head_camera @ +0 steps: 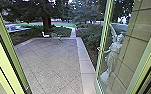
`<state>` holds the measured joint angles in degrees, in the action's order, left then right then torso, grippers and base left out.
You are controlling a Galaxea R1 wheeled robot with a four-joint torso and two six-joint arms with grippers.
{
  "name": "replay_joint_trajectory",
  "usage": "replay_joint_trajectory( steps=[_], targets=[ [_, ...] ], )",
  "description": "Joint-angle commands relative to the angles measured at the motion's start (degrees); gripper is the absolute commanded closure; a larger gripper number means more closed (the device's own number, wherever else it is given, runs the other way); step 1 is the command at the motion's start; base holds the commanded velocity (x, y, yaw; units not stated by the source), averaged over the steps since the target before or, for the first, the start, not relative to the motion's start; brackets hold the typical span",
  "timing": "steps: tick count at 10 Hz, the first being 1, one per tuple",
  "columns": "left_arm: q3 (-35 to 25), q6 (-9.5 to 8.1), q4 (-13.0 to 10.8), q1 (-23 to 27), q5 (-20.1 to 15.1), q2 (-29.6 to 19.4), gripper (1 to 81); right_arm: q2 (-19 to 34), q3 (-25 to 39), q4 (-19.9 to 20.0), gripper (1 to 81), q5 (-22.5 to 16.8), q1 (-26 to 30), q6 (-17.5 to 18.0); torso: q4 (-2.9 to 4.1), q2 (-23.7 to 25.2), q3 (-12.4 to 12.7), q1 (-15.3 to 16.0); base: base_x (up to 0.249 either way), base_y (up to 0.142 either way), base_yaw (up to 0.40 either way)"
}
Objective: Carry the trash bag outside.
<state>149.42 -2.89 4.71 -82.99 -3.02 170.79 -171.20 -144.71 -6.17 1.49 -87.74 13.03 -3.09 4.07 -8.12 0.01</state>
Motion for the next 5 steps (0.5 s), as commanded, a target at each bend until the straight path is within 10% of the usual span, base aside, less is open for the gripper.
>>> replay_joint_trajectory(
  steps=[1, 5],
  targets=[
    [-0.27, 0.25, -0.4, 2.61, -3.48, 0.08, 81.1, -0.3, 1.02, -0.25, 1.0, -3.42, 1.91, -0.28, 0.0, 0.0, 0.0, 0.0, 0.093, 0.0, 0.0],
    [-0.27, 0.25, -0.49, 2.53, -3.48, 0.26, 81.1, -0.22, 1.02, -0.25, 1.0, -3.51, 2.08, -0.29, 0.0, -0.02, -0.02, 0.02, 0.1, 0.0, 0.0]
  ],
)
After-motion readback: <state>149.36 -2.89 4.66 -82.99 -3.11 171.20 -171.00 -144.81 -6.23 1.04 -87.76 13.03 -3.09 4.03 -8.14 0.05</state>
